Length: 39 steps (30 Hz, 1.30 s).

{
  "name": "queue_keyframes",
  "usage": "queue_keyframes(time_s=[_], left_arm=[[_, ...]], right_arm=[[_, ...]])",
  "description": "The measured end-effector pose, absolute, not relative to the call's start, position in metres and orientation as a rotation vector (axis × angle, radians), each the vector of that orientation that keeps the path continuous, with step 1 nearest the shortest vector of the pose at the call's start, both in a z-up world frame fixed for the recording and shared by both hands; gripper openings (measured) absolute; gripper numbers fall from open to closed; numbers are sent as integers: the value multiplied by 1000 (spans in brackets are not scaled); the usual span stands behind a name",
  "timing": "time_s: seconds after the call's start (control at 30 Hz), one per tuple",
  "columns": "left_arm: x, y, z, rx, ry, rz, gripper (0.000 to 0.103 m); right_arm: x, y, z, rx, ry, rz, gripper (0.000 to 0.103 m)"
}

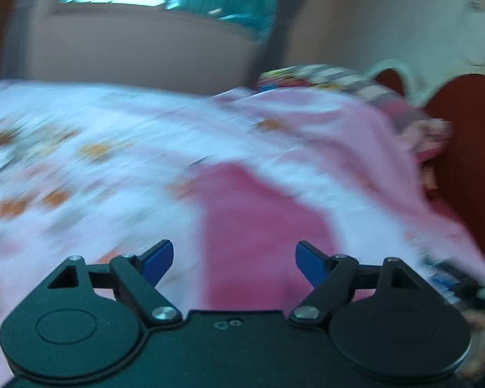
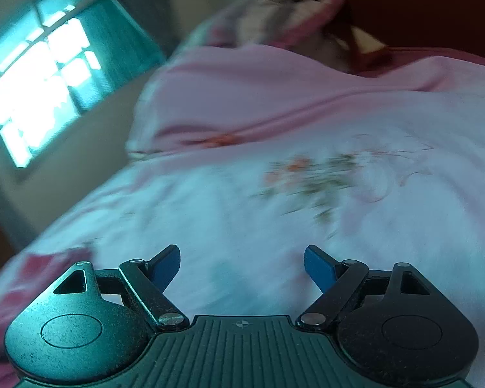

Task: Fold small clothes

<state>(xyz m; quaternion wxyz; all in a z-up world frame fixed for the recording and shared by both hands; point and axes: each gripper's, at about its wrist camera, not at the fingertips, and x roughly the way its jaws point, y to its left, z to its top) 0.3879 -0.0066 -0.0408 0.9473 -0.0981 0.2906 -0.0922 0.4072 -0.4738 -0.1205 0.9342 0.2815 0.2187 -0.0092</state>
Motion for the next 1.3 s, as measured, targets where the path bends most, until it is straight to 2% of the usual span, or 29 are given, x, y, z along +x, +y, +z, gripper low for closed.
queue_keyframes(time_s=[0.1, 0.23, 0.43, 0.53, 0.67, 0.7, 0.73, 0.77, 0.8, 0.9, 1.07, 1.17, 1.23, 1.3], left_arm=[[359, 19, -73, -220, 616, -139, 79], [349, 8, -99, -226, 652, -162, 79], [361, -5, -98, -205, 598, -179, 81], [371, -3, -105, -183, 607, -188, 85], [374, -1, -111, -202, 608, -201, 84], [373, -2, -109, -197, 600, -213, 84], [372, -3, -108, -191, 592, -223, 84], [372, -3, -107, -180, 592, -227, 84], [374, -3, -109, -182, 602, -231, 85], [375, -1, -108, -198, 603, -232, 86], [374, -6, -105, -193, 584, -247, 86], [377, -9, -109, -218, 602, -242, 86], [379, -10, -109, -205, 615, -241, 87], [378, -11, -108, -192, 620, -245, 87]], right_arm=[[371, -446, -109, 654, 436, 68, 84], [344, -383, -91, 756, 447, 237, 84], [366, -286, -75, 763, 566, 430, 84], [390, -268, -82, 824, 633, 437, 84], [422, -258, -99, 889, 751, 380, 84], [427, -258, -101, 887, 766, 366, 80], [429, -257, -101, 870, 761, 351, 57], [432, -255, -98, 816, 747, 326, 43], [436, -254, -97, 775, 744, 311, 21], [435, -252, -83, 660, 700, 347, 18], [403, -252, -44, 480, 519, 392, 14], [408, -259, -67, 444, 553, 342, 14], [424, -268, -99, 521, 681, 321, 14], [423, -283, -115, 623, 667, 339, 14]])
